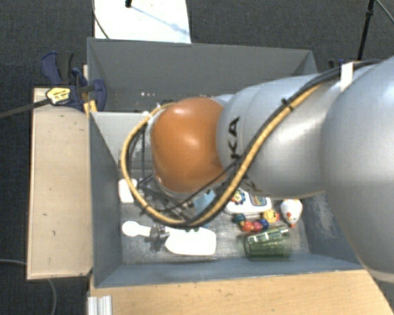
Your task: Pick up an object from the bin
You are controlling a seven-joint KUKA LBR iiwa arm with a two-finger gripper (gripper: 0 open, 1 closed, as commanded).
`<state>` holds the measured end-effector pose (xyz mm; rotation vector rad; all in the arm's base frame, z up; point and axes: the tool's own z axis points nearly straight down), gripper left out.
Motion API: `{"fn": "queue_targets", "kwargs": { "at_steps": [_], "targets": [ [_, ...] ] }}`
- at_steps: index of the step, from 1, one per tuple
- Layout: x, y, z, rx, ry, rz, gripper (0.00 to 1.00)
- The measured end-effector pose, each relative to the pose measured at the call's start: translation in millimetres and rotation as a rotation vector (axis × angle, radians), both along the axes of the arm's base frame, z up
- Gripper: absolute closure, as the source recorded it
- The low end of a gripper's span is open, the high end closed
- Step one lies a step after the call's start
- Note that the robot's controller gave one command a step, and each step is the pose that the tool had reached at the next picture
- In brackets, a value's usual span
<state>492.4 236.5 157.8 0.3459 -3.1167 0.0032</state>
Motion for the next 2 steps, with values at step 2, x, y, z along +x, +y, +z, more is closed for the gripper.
{"fn": "queue_targets", "kwargs": {
  "at_steps": [2],
  "targets": [
    [5.6,-29,-73,0.003,-0.006,-0.181,0.0]
  ]
}}
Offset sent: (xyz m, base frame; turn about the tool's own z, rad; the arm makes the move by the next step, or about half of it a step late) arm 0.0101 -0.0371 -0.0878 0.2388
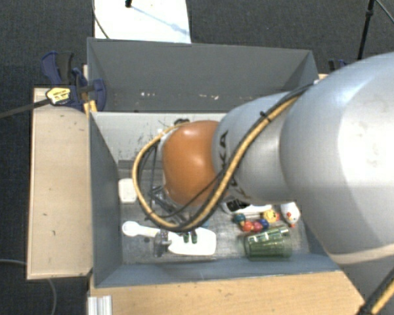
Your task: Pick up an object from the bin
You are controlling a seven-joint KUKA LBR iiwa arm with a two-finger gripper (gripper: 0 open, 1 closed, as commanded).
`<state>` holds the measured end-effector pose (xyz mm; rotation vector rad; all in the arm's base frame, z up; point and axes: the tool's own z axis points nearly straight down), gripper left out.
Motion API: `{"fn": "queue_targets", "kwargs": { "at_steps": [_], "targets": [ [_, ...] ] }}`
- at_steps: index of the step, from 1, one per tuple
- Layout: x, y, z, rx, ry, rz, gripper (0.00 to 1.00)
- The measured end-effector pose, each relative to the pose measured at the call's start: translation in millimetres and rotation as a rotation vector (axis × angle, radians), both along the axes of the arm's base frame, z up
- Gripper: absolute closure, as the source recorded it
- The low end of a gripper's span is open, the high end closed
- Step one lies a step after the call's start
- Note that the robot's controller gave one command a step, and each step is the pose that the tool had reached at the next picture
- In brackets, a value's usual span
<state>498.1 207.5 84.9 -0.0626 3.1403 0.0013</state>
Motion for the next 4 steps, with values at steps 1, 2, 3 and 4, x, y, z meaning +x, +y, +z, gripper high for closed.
{"fn": "queue_targets", "kwargs": {
  "at_steps": [1,2,3,4],
  "targets": [
    [3.7,-8.5,-13.9,-0.001,0.001,0.032,1.0],
    [3.7,-8.5,-13.9,-0.001,0.001,0.033,1.0],
    [3.6,-8.7,-12.7,0.0,0.0,0.031,1.0],
    [2.5,-9.1,-6.7,-0.001,0.003,0.03,1.0]
  ]
}}
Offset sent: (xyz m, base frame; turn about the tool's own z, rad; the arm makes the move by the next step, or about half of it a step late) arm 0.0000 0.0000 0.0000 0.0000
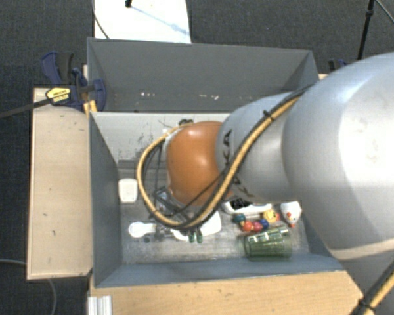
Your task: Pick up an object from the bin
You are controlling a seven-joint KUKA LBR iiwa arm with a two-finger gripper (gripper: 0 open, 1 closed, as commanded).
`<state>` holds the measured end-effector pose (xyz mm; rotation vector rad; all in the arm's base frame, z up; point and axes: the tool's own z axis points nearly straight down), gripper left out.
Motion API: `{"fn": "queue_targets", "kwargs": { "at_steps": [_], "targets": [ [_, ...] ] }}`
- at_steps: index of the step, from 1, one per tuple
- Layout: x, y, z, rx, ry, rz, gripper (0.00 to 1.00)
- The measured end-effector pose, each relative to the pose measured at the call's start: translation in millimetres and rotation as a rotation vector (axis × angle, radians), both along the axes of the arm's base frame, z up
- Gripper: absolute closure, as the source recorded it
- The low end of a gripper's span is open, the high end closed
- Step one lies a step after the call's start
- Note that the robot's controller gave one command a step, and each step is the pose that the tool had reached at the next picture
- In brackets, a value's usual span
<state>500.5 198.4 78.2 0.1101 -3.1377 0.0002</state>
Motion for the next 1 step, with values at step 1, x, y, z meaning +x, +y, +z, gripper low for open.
{"fn": "queue_targets", "kwargs": {
  "at_steps": [1],
  "targets": [
    [-0.4,-0.1,16.1,0.0,0.001,-0.001,1.0]
  ]
}}
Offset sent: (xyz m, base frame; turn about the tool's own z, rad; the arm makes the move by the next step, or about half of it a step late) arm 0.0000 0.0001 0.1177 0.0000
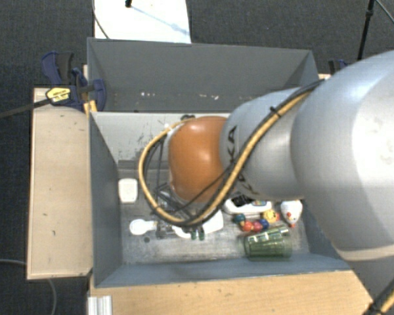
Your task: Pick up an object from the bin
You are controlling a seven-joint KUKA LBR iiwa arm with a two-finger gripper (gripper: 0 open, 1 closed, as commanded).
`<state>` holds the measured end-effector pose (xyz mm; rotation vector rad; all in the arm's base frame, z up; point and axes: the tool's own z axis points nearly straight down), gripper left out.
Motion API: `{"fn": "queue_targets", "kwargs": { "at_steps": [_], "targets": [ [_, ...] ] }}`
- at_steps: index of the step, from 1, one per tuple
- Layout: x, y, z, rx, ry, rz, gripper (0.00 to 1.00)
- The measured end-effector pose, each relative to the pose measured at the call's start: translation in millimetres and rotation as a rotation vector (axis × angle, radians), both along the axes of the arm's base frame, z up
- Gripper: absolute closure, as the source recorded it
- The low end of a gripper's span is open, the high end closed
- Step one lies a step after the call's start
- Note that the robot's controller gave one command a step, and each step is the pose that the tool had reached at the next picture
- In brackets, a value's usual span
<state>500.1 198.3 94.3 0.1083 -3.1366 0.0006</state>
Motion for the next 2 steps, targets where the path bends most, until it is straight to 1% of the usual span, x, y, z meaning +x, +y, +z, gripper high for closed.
{"fn": "queue_targets", "kwargs": {
  "at_steps": [2],
  "targets": [
    [-0.6,0,37,-0.001,0.002,-0.002,1.0]
  ]
}}
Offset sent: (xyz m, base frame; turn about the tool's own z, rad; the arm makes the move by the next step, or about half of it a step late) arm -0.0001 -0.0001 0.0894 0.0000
